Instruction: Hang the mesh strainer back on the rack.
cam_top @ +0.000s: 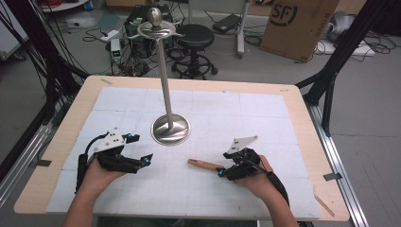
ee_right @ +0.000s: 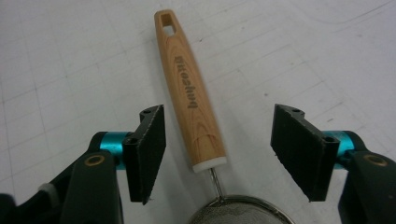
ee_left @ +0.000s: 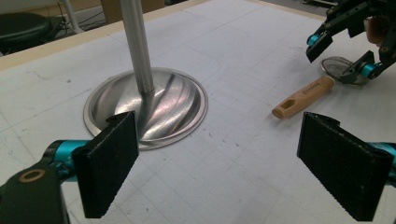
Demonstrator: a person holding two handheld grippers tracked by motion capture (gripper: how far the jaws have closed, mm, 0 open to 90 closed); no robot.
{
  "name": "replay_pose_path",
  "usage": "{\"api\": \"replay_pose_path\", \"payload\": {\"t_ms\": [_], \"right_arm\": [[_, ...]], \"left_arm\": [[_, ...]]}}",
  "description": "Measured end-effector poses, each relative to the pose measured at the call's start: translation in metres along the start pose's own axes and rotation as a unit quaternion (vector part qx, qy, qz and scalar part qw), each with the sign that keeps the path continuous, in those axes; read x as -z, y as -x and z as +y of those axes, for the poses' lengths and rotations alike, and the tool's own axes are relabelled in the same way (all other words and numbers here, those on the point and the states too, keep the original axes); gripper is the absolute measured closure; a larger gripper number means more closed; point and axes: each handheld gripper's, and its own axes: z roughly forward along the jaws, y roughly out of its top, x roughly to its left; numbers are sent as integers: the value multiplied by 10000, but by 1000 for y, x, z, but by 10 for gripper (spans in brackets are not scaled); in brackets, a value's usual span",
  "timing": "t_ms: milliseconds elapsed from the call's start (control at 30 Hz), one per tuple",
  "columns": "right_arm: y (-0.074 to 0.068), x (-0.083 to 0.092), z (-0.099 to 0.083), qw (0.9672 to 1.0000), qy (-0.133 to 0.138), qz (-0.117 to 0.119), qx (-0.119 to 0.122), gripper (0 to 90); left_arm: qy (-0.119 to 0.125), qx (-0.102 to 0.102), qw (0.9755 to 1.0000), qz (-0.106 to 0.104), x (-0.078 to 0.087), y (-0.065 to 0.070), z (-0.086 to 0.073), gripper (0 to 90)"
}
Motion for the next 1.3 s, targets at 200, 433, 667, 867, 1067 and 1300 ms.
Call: {"api": "replay_pose_path", "payload": {"t_ms": [200,433,667,867,1067,1300], "right_arm": [[-1,-7,5,9993,-345,110,60,426],[-3,-13,10,9971,-725,203,81,563],[-3,-17,12,9960,-873,172,41,640],[-2,-17,12,9957,-903,151,-112,664],[-5,-18,17,9939,-1099,111,-41,619],[-10,-19,24,9895,-1438,-50,153,607]], "left_arm": [[-82,-46,10000,21,-2,0,-1,136],[-68,-57,10000,40,-1,0,-1,136],[-66,-53,10000,35,-1,0,-1,136],[-84,-47,9999,38,-1,1,-1,138],[-121,-59,9999,40,-2,1,-1,138],[-111,-59,9999,34,-1,0,-1,138]]}}
